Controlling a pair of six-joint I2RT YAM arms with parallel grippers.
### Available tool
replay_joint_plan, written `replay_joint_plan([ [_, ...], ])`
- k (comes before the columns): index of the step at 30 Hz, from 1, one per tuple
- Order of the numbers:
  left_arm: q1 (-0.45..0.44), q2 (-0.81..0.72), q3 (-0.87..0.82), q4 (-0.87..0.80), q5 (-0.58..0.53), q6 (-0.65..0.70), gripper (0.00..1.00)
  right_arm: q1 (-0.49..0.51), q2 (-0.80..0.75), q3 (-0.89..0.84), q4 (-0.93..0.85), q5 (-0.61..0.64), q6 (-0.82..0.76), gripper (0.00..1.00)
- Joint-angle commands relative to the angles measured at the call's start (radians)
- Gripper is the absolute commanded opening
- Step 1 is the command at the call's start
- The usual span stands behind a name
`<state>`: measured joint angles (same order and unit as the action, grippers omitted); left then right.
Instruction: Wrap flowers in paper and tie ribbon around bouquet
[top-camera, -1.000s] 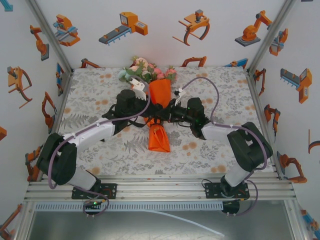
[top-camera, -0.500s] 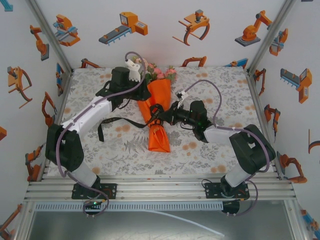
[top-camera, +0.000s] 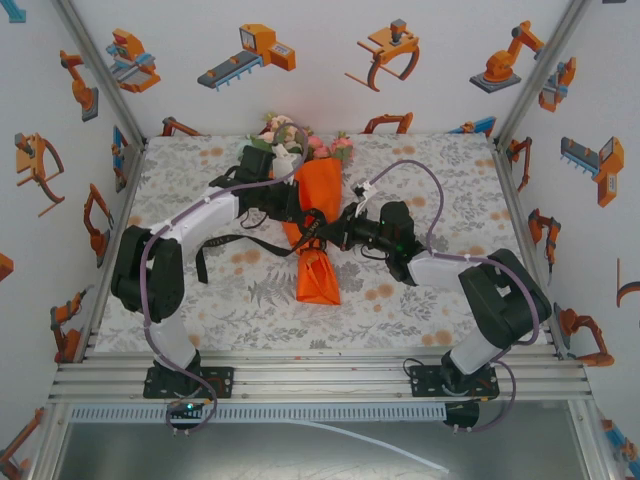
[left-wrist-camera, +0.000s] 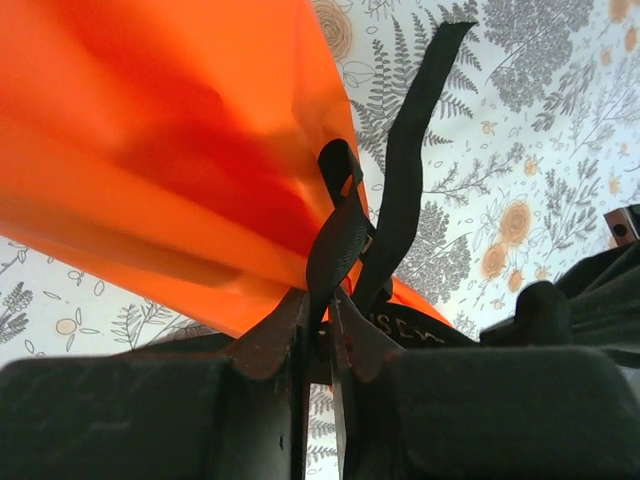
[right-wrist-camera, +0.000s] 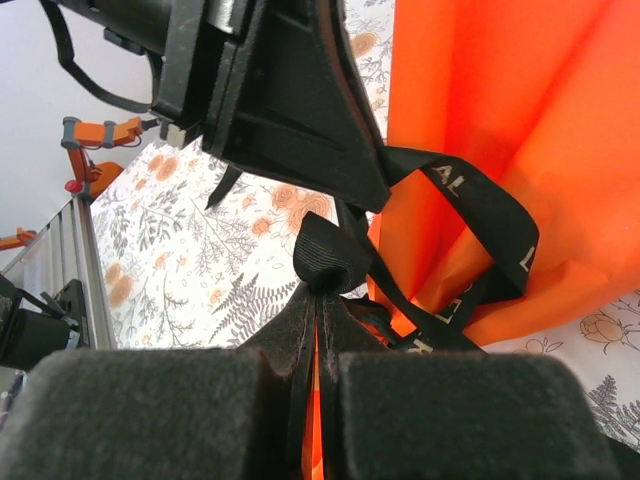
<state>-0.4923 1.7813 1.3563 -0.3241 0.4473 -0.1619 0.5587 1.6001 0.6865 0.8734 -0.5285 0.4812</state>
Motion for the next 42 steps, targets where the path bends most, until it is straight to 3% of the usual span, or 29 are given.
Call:
replay_joint_plan([
  [1,0.024,-0.109,-0.065,0.063,0.045,-0.082,0.17,-0.006,-0.033,-0.013,0.038,0.032,0.005,0.00],
  [8,0.044,-0.258,-0.260,0.151,0.009,-0.294,0.17,-0.036,-0.047,-0.034,-0.026,0.133,0.036,0.00],
  [13,0.031,-0.418,-0.432,0.241,-0.091,-0.620,0.17,-0.045,-0.048,-0.020,-0.090,0.178,0.040,0.00],
  [16,-0.056,-0.475,-0.510,0.358,-0.183,-0.830,0.15,-0.045,-0.032,0.004,-0.097,0.164,0.053,0.00],
  [20,-0.233,-0.452,-0.516,0.448,-0.359,-0.998,0.15,-0.045,-0.020,0.024,-0.099,0.155,0.075,0.00],
  [25,-0.362,-0.255,-0.475,0.595,-0.372,-1.120,0.15,-0.045,-0.032,0.018,-0.101,0.157,0.076,0.00],
  [29,-0.409,-0.182,-0.460,0.604,-0.408,-1.099,0.29,-0.045,-0.040,0.013,-0.107,0.154,0.080,0.00],
  [34,-0.430,-0.253,-0.470,0.498,-0.541,-0.901,0.47,-0.045,-0.045,0.018,-0.114,0.144,0.074,0.00],
  [37,-0.432,-0.286,-0.504,0.553,-0.529,-0.718,0.50,-0.045,-0.042,0.022,-0.117,0.137,0.071,0.00],
  [42,-0.431,-0.350,-0.554,0.623,-0.491,-0.575,0.54,-0.045,-0.048,0.024,-0.125,0.119,0.057,0.00],
])
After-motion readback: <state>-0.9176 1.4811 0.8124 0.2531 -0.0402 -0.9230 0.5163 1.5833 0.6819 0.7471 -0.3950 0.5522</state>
